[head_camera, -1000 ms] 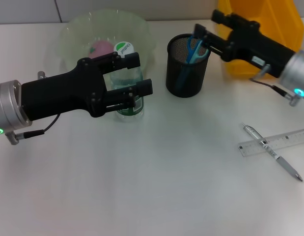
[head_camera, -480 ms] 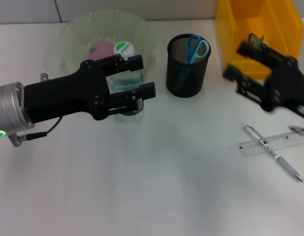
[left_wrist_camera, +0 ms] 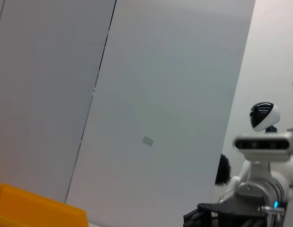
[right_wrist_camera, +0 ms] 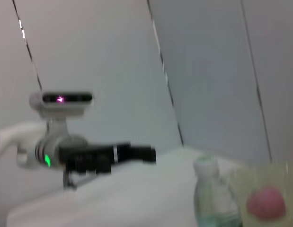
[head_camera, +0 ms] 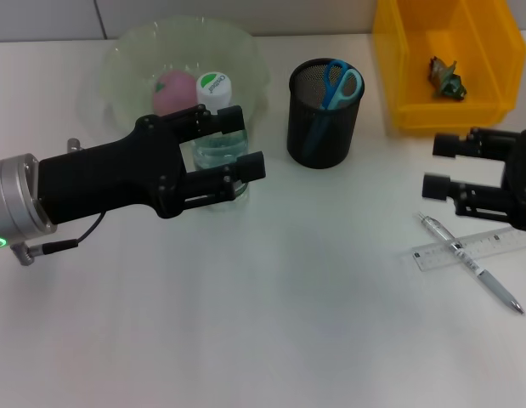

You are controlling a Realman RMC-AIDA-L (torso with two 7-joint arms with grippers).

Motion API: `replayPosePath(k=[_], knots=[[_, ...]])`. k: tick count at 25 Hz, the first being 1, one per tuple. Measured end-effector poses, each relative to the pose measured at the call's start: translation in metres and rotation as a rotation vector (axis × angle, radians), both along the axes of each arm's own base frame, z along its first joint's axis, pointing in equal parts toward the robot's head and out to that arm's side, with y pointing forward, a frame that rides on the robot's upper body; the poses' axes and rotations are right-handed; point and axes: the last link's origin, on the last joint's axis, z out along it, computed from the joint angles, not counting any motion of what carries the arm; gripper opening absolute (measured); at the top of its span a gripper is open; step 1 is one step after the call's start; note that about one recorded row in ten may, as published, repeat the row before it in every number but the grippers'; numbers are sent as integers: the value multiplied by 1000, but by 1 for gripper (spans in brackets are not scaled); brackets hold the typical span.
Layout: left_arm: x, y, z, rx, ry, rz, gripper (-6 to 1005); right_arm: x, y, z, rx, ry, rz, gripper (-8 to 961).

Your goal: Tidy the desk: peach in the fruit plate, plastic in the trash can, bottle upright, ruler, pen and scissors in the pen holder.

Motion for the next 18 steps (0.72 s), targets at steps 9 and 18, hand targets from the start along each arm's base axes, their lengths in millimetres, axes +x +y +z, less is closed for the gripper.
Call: replayPosePath(k=[9,18], knots=[[-2,-4,-3,-14,-6,2,726,-47,22,28,-180,-462,47,639],[-4,-14,-8,-41,31,-64,726,-63,36,12,-301,-799,104,638]])
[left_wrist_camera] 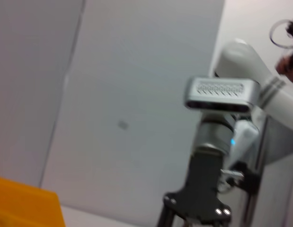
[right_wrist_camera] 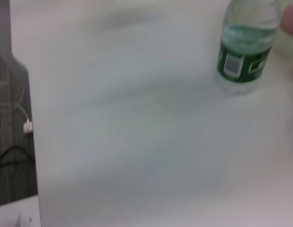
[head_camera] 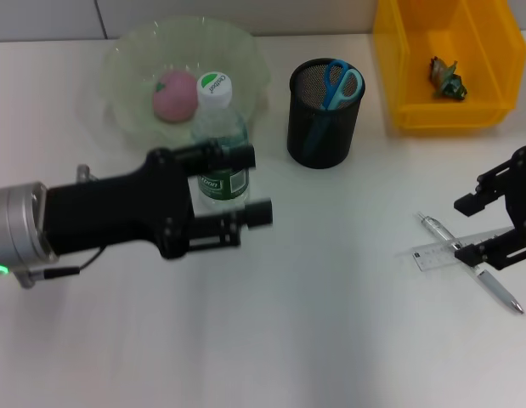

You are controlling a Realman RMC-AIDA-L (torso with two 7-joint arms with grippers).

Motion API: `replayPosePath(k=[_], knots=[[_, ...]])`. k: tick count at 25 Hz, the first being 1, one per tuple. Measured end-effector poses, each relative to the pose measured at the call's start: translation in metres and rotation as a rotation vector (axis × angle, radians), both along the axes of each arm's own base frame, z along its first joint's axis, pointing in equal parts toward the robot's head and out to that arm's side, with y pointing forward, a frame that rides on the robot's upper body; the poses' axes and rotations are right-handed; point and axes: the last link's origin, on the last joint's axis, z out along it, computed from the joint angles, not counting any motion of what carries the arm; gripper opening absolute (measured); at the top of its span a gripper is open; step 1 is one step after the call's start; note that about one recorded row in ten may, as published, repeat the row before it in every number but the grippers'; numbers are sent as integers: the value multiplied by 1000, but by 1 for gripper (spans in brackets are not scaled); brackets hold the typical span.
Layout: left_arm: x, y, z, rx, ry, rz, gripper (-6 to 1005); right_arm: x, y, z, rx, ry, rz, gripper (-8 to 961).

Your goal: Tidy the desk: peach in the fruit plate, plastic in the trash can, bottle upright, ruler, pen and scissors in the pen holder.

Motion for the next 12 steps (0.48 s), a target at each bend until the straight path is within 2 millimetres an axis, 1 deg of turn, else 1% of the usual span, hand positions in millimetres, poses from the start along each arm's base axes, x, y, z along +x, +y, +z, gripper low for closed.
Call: replayPosePath(k=[3,7,10,11,12], knots=[[-3,-4,-4,-23,33,-10,726,0,1,-2,-10,-16,7,638],[-6,-3,-6,-70,79,9,726,2,5,-4,-20,-54,23,638],[-6,-3,-6,-70,79,9,725,2,5,-12,-46,-97,24,638],[-7,-2,-9,-94,139,0,725,1,5,-15,-57,-107,31,638],[-7,-2,-10,-96,148,1,725,1,5,-18,-67,-117,42,637]])
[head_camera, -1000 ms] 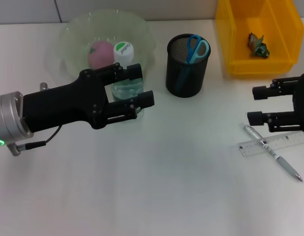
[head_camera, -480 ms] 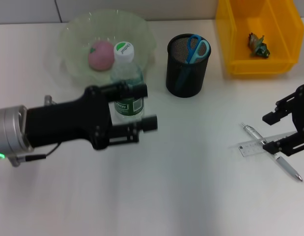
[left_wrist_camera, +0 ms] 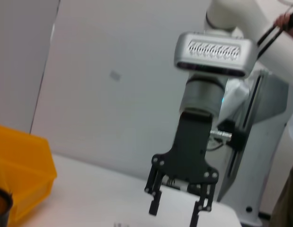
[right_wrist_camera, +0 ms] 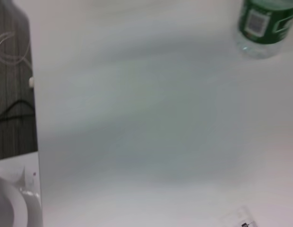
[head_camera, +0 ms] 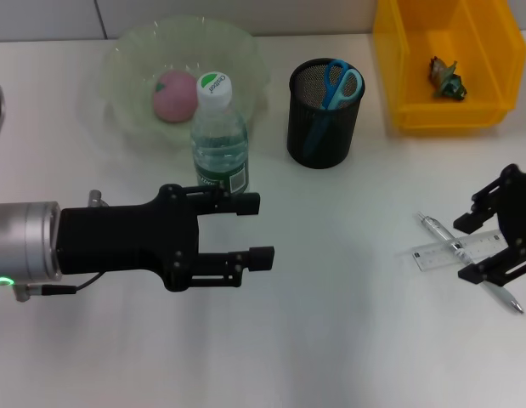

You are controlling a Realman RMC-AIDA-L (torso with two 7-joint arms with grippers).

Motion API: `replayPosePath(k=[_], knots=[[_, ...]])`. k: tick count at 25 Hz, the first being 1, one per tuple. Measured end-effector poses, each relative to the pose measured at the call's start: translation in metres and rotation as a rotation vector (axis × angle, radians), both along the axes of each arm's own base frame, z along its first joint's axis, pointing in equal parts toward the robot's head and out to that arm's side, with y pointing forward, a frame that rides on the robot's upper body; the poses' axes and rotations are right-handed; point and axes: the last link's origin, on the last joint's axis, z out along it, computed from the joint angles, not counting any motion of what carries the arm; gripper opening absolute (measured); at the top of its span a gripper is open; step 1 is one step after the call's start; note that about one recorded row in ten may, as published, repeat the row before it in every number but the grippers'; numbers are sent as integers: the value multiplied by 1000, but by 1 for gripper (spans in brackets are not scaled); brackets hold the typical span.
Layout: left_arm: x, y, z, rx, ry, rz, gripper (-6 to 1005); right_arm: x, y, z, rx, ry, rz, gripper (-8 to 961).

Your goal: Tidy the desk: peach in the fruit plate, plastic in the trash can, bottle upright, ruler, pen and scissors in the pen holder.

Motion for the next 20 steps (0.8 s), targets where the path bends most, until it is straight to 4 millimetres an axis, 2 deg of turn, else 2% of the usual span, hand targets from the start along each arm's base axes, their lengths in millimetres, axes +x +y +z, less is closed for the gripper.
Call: replayPosePath(k=[8,14,20], knots=[[-2,3,-4,-15,27,25,725,-1,5,-15,-39,-76,165,637],[-1,4,-5,-33,19,63,724,0,12,-16,-40,-113,249,636],[3,-2,-14,-70,31,29,723,6,13,-26,-95,-163,318,636]])
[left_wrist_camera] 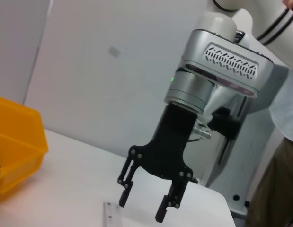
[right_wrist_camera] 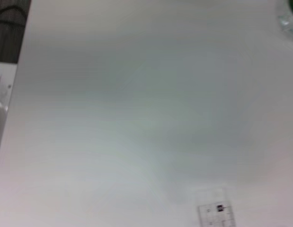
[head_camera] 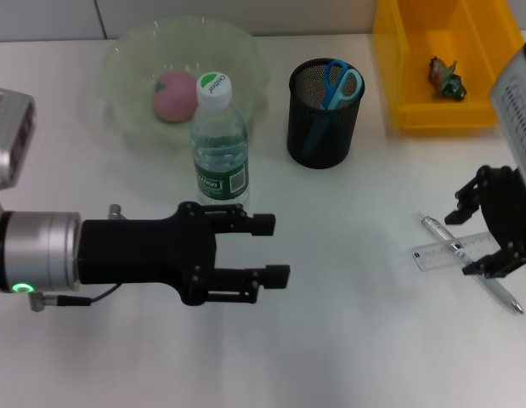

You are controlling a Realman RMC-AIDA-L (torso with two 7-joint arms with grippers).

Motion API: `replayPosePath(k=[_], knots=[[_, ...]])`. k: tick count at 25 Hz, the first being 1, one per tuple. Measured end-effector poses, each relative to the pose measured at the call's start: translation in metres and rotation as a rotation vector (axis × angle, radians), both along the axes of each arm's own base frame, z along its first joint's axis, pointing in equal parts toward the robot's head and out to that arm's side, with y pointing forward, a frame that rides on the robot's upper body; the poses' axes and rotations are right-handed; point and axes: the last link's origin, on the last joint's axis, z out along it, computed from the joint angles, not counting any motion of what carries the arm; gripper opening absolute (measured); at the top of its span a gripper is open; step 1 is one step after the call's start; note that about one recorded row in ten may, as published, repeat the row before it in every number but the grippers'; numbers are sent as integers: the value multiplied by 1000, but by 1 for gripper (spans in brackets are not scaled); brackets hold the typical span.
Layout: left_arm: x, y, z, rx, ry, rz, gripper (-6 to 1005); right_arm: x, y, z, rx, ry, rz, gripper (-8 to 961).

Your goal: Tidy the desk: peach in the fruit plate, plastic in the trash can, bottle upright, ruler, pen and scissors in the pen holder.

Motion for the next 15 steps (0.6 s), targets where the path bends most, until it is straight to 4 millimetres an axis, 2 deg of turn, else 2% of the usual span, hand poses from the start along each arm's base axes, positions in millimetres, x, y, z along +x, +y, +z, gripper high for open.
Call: replayPosePath(k=[7,15], knots=[[-1,1,-12,-3,28,6,722,6,4,-12,-7,-68,46,635],[0,2,-12,6,11,8,722,8,2,-32,-37,-80,77,635]])
